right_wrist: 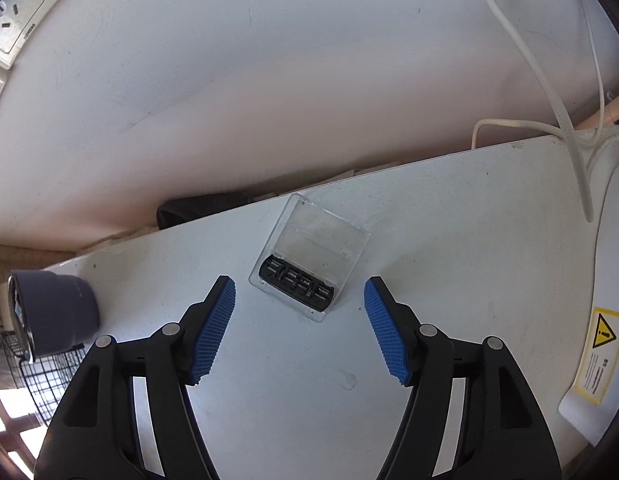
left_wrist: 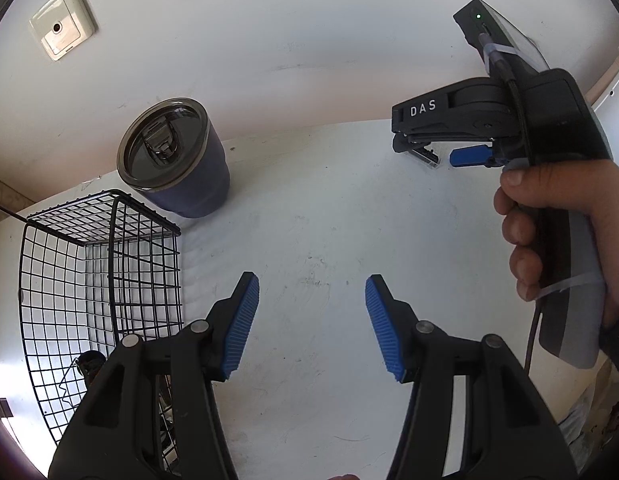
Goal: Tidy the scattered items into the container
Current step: 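Close the right tool on the clear box of black parts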
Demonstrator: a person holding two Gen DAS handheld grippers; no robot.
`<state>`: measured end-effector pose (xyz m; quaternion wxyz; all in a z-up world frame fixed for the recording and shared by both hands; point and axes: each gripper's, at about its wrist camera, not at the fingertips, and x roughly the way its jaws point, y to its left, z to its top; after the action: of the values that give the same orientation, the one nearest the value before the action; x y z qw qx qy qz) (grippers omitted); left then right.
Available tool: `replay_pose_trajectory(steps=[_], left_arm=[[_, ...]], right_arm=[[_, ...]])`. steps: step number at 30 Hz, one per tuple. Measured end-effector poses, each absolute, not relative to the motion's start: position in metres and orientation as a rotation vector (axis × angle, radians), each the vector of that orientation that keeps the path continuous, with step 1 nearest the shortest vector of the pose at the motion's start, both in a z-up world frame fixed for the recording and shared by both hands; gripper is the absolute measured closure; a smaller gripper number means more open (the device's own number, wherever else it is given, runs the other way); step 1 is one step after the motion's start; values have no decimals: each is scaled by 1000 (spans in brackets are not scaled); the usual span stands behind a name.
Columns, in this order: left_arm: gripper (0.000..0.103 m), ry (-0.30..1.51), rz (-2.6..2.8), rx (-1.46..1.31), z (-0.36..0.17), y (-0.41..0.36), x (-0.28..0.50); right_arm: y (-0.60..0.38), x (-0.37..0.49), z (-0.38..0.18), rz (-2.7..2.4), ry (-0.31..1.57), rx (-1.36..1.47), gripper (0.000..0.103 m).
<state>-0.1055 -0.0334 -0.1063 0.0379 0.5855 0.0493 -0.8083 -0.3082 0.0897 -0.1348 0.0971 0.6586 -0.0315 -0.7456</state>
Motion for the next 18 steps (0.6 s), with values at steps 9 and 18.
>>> replay_pose_trajectory(steps=[9, 18], left_arm=[[52, 127, -2511, 1832, -108, -23, -98], [52, 123, -2543, 1836, -103, -22, -91]], right_arm=[[71, -310, -139, -2326, 84, 2005, 34], [70, -303, -135, -2345, 134, 1957, 52]])
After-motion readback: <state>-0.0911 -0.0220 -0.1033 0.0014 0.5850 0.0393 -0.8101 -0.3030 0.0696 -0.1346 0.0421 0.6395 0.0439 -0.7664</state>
